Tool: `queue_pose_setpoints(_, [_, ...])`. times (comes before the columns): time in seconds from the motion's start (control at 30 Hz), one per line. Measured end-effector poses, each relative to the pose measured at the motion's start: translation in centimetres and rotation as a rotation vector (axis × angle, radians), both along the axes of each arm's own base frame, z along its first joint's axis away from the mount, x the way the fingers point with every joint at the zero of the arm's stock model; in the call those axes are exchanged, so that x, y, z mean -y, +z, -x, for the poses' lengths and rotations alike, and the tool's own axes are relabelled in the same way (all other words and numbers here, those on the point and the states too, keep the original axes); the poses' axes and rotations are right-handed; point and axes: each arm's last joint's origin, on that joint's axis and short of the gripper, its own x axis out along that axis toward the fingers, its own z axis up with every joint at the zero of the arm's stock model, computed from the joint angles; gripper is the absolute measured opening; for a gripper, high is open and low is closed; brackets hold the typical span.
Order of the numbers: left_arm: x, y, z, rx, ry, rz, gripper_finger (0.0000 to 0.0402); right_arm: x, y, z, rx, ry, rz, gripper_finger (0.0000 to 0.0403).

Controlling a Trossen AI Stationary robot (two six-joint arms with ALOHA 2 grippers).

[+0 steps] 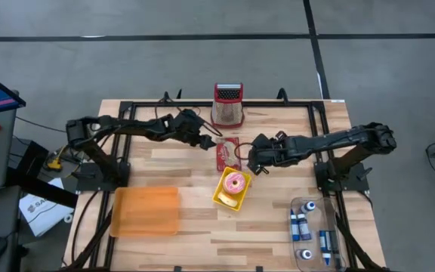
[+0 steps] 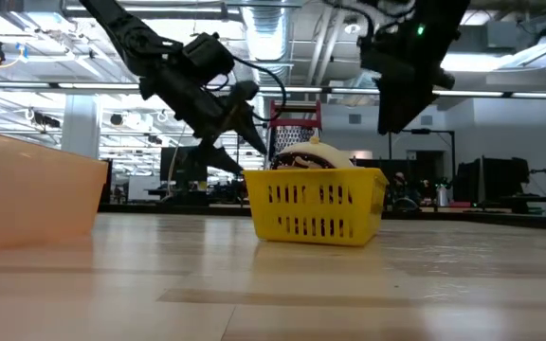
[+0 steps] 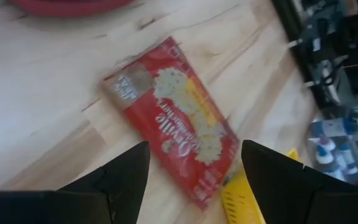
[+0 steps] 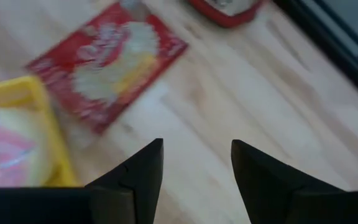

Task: Pick & Place Food Item
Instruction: Put the red popcorn bag into the orange bin

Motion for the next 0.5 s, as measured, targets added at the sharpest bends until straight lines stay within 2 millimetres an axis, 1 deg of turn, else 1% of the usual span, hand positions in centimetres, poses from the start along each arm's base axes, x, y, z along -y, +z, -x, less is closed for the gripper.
queue_pose_setpoints(0.07, [0.0,-0.2,0.0,-0.026,-0.006,0.001,0.0250,0.8,-0.6,0.1,-0.014,-0.017,0.016,0.0177])
queue_pose_setpoints(0.13, [0.0,0.0,0.0,-0.060,-0.063,-0.054,0.0250,1.8,-1.6,0.2,-0.011,-0.038,0.016,0.0173])
queue_pose_setpoints(0.23, [0.5,-0.4,0.3,-0.151,-0.155,-0.157,0.0250,3.8,-3.8,0.5,0.012,-0.082,-0.050,0.0167])
queue_pose_setpoints(0.3, [1.2,-0.3,0.3,-0.201,-0.190,-0.253,0.0250,5.2,-5.4,0.6,0.081,-0.095,-0.118,0.0163])
queue_pose_setpoints(0.37, [2.0,-0.3,0.0,-0.238,-0.223,-0.356,0.0250,6.6,-6.5,0.6,0.171,-0.104,-0.193,0.0158])
queue_pose_setpoints(0.43, [2.8,-0.4,-0.1,-0.289,-0.256,-0.445,0.0250,7.8,-7.0,0.6,0.242,-0.114,-0.257,0.0154])
queue_pose_setpoints(0.5, [3.5,-0.4,-0.3,-0.321,-0.295,-0.530,0.0245,8.6,-7.2,0.8,0.269,-0.137,-0.284,0.0149])
